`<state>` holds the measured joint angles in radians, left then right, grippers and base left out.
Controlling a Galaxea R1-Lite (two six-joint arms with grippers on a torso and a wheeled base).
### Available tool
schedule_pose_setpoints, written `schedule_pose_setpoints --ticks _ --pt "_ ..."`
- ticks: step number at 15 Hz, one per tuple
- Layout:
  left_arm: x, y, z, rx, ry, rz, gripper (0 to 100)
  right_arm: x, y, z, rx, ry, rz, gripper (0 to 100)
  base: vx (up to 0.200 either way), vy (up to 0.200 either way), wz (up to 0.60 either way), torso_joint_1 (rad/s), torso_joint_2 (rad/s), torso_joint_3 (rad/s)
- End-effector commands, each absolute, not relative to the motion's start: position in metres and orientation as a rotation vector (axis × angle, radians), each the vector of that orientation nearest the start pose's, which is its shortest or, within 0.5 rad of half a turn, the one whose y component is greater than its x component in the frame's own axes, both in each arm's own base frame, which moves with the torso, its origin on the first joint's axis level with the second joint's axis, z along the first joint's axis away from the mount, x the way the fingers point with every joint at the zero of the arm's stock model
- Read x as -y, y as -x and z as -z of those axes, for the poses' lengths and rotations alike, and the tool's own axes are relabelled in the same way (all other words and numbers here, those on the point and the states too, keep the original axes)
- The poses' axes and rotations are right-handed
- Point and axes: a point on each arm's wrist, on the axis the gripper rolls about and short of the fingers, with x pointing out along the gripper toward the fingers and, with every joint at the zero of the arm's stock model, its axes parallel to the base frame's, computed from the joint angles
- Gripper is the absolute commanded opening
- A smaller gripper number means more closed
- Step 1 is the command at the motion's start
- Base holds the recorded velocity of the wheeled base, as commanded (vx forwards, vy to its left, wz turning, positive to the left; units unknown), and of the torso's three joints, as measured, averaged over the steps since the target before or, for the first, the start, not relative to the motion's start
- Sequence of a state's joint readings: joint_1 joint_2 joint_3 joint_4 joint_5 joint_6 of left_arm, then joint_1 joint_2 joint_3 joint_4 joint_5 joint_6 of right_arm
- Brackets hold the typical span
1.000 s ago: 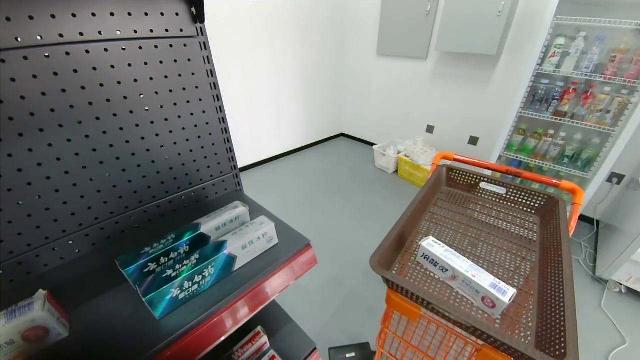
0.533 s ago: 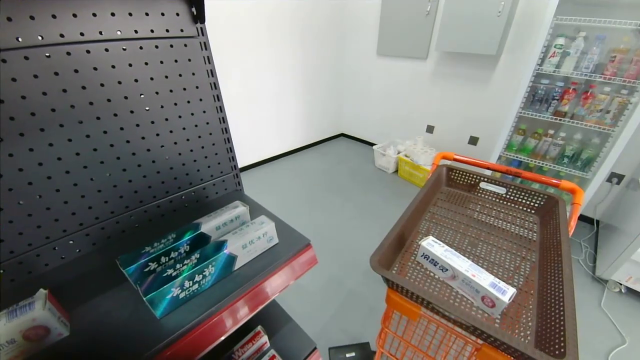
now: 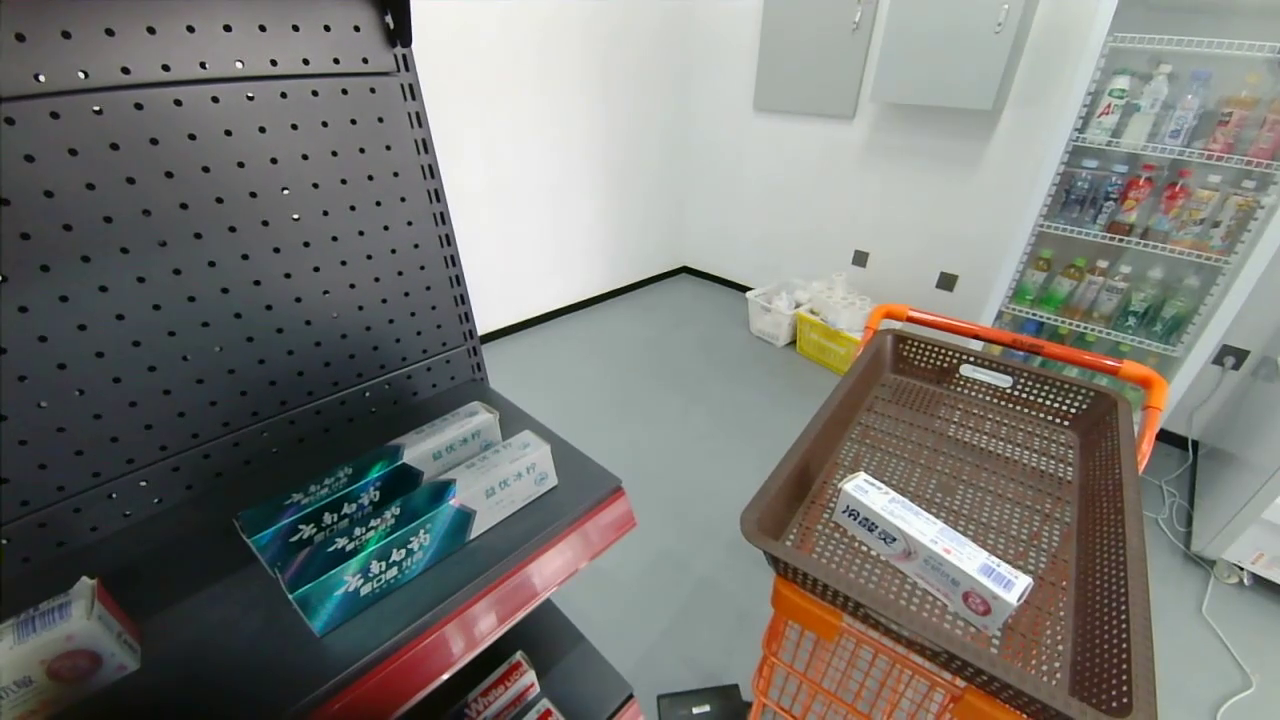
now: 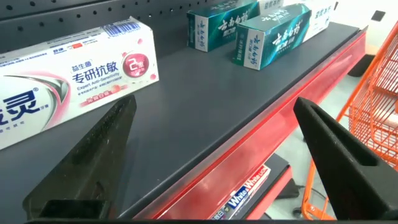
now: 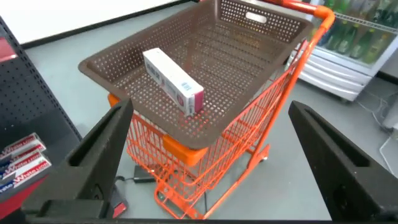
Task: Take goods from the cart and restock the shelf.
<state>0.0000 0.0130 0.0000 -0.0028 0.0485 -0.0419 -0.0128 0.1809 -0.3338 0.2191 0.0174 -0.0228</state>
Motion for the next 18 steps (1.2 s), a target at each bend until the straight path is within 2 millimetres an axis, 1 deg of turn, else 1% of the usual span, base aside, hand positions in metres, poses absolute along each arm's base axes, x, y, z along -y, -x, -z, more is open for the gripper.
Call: schedule_pose_setpoints --ticks 1,2,3,5,6,7,8,9,10,12,13,14,15,18 --pt "-0.001 0.022 -0.076 -0.010 0.041 -0.048 100 0.002 0.010 -0.158 -0.189 0.052 0.147 100 0.000 0.000 0.00 0.000 0.00 0.000" --pt "-0.001 0.022 -0.076 -0.010 0.043 -0.049 100 0.003 0.001 -0.166 -0.228 0.059 0.198 100 0.000 0.000 0.00 0.000 0.00 0.000" --pt "-0.001 0.022 -0.076 -0.010 0.041 -0.049 100 0.004 -0.009 -0.181 -0.249 0.061 0.198 100 0.000 0.000 0.00 0.000 0.00 0.000" --pt "-0.001 0.022 -0.076 -0.010 0.043 -0.049 100 0.006 -0.038 -0.209 -0.310 0.071 0.222 100 0.000 0.000 0.00 0.000 0.00 0.000" --pt "-0.001 0.022 -0.076 -0.010 0.041 -0.049 100 0.007 -0.045 -0.214 -0.326 0.074 0.235 100 0.000 0.000 0.00 0.000 0.00 0.000" --pt "-0.001 0.022 -0.076 -0.010 0.041 -0.049 100 0.007 -0.073 -0.218 -0.407 0.085 0.220 100 0.000 0.000 0.00 0.000 0.00 0.000" --pt "-0.001 0.022 -0.076 -0.010 0.043 -0.049 100 0.006 -0.084 -0.222 -0.423 0.086 0.206 100 0.000 0.000 0.00 0.000 0.00 0.000" --pt "-0.001 0.022 -0.076 -0.010 0.043 -0.049 100 0.005 -0.102 -0.226 -0.450 0.081 0.151 100 0.000 0.000 0.00 0.000 0.00 0.000" --pt "-0.001 0.022 -0.076 -0.010 0.041 -0.049 100 0.005 -0.112 -0.228 -0.466 0.084 0.112 100 0.000 0.000 0.00 0.000 0.00 0.000" --pt "-0.001 0.022 -0.076 -0.010 0.041 -0.049 100 0.004 -0.129 -0.227 -0.518 0.149 0.033 100 0.000 0.000 0.00 0.000 0.00 0.000" --pt "-0.001 0.022 -0.076 -0.010 0.041 -0.049 100 0.004 -0.134 -0.226 -0.531 0.156 0.008 100 0.000 0.000 0.00 0.000 0.00 0.000" --pt "-0.001 0.022 -0.076 -0.010 0.041 -0.049 100 0.002 -0.145 -0.223 -0.556 0.157 -0.025 100 0.000 0.000 0.00 0.000 0.00 0.000" --pt "-0.001 0.022 -0.076 -0.010 0.041 -0.049 100 -0.001 -0.160 -0.218 -0.593 0.152 -0.078 100 0.000 0.000 0.00 0.000 0.00 0.000" --pt "-0.001 0.022 -0.076 -0.010 0.041 -0.049 100 -0.003 -0.191 -0.205 -0.619 0.178 -0.170 100 0.000 0.000 0.00 0.000 0.00 0.000"
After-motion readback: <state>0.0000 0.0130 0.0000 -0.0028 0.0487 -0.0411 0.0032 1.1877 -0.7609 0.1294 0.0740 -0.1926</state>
